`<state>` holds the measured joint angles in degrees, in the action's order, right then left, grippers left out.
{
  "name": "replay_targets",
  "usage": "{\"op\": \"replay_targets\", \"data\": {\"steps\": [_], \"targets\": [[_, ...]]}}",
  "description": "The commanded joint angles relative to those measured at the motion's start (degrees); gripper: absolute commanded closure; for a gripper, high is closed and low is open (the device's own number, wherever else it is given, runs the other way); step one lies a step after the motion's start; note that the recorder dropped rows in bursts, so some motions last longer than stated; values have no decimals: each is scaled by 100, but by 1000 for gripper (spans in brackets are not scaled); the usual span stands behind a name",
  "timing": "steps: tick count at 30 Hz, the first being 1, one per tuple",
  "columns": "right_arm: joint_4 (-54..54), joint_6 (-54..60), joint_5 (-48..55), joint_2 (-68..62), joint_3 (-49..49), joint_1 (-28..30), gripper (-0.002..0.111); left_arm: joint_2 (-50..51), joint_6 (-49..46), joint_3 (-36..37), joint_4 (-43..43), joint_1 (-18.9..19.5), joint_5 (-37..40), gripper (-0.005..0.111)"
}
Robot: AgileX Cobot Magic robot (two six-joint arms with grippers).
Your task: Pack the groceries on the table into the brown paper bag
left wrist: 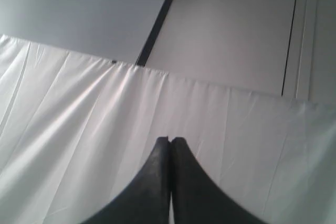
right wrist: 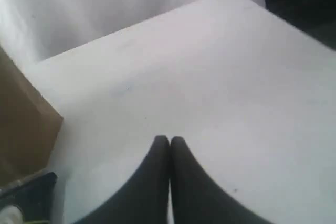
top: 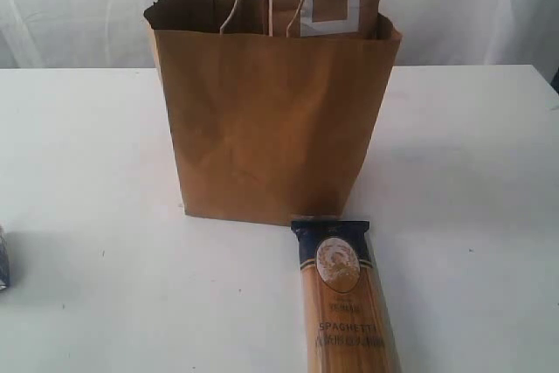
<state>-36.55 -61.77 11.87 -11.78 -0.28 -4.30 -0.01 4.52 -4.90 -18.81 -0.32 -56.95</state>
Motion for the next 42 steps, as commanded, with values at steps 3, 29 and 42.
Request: {"op": "replay_targets", "data": {"steps": [3,29,42], "targets": [[56,-414,547,-22,28,31,108,594,-502,-1100,-153,-33,2640,107],[-1312,398,846,-22,28,31,108,7804,-183,-6081,2938,822,10636,107],[-1312,398,846,-22,28,31,108,8501,239,-5697,1968,822,10698,107]]}}
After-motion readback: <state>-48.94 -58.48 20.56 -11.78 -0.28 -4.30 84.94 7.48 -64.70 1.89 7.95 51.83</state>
